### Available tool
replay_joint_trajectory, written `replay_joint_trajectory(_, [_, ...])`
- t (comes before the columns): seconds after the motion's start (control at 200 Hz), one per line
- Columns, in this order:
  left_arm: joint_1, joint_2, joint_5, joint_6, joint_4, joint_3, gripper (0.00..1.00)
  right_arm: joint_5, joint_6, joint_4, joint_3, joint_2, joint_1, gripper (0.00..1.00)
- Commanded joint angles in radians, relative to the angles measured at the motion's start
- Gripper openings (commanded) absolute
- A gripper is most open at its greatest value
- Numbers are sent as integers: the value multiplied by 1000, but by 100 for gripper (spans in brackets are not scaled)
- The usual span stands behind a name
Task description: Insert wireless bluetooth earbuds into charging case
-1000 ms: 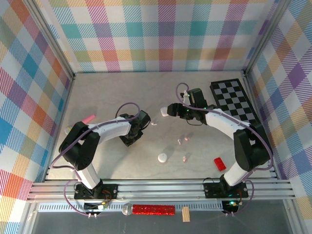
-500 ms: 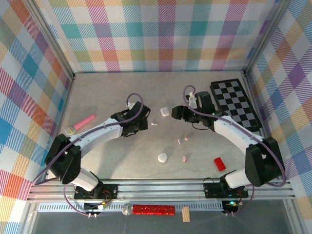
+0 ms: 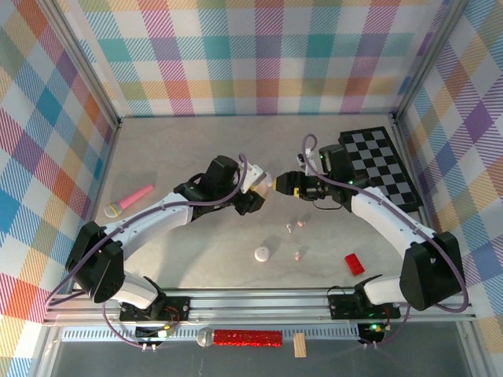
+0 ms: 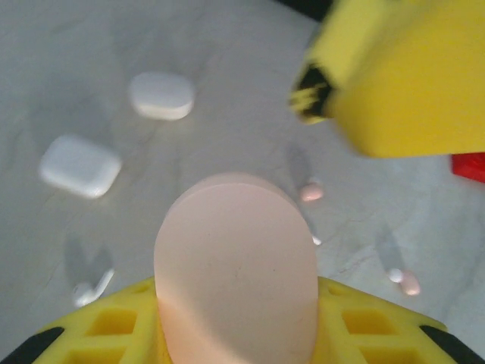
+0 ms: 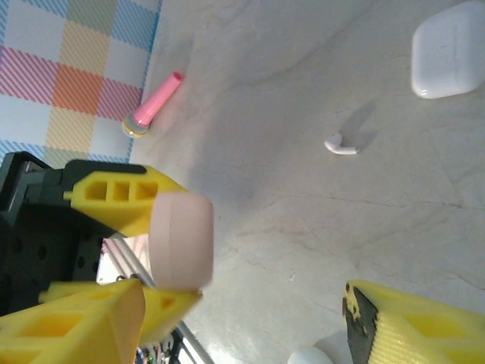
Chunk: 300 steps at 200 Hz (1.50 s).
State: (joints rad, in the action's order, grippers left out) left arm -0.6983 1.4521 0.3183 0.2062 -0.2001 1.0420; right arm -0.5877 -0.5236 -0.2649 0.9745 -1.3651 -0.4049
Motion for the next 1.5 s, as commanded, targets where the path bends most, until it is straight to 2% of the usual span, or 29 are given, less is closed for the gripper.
replay_joint_trajectory(0.0, [-9, -2, 137, 169, 67, -6, 18, -88, -7, -27, 36, -23, -1, 68])
replay_joint_trajectory(0.295, [-9, 9, 190, 211, 81, 0, 17, -150, -6, -58, 57, -83, -20, 62])
replay_joint_trajectory(0.565, [-9, -13, 125, 183, 149, -37, 17, -156, -38, -51, 53, -83, -20, 39])
replay_joint_trajectory(0.69, [-9, -17, 56, 159, 203, -54, 18, -203, -71, -33, 55, -83, -20, 44])
replay_joint_trajectory(0.81, [-10, -18, 20, 149, 242, -66, 18, -221, -88, -25, 56, -88, -20, 44])
replay_joint_trajectory(1.035, [-10, -31, 96, 176, 265, -85, 18, -188, -88, -30, 62, -97, -20, 39])
replay_joint_trajectory(1.16, [-10, -39, 104, 211, 237, -97, 18, -153, -85, -35, 73, -89, -20, 45])
replay_joint_trajectory(1.26, [-9, -38, 109, 234, 210, -94, 18, -128, -69, -55, 91, -83, -20, 46])
replay_joint_trajectory(1.495, [-10, -39, 98, 236, 222, -92, 18, -179, -67, -61, 106, -112, -18, 39])
